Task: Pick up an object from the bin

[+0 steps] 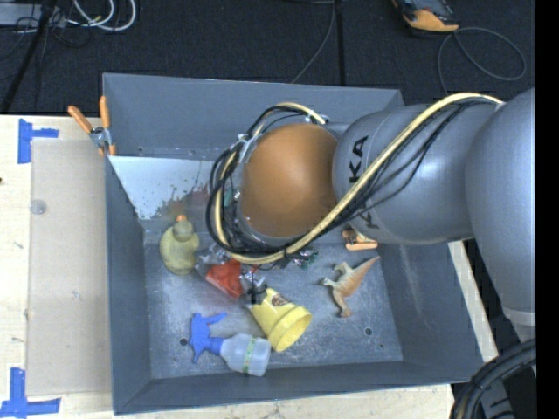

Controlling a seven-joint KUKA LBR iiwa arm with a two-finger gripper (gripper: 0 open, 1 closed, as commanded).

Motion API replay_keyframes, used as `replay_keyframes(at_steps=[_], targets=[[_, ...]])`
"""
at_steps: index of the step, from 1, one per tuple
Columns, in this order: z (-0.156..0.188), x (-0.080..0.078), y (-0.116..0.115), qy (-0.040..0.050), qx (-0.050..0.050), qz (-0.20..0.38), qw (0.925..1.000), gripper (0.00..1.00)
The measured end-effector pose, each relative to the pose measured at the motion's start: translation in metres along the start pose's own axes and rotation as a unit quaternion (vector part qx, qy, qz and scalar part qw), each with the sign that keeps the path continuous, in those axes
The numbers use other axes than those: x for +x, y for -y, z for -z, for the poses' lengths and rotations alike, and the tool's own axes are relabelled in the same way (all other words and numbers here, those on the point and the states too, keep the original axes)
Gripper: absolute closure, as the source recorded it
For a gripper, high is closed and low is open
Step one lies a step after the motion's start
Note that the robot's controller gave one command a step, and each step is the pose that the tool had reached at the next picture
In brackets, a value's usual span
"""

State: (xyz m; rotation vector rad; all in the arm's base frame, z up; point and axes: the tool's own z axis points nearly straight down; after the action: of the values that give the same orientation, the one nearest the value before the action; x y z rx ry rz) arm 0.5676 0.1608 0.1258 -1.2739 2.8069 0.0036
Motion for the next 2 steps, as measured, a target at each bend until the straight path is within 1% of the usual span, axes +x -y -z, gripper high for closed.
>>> replay_keyframes(at_steps=[1, 2], targets=[[0.007, 0.009, 0.011, -0.0005, -0.001, 0.016, 0.9999, 1.0], [0.021, 0.003, 0.031, -0.0002, -0.001, -0.001, 1.0, 1.0]])
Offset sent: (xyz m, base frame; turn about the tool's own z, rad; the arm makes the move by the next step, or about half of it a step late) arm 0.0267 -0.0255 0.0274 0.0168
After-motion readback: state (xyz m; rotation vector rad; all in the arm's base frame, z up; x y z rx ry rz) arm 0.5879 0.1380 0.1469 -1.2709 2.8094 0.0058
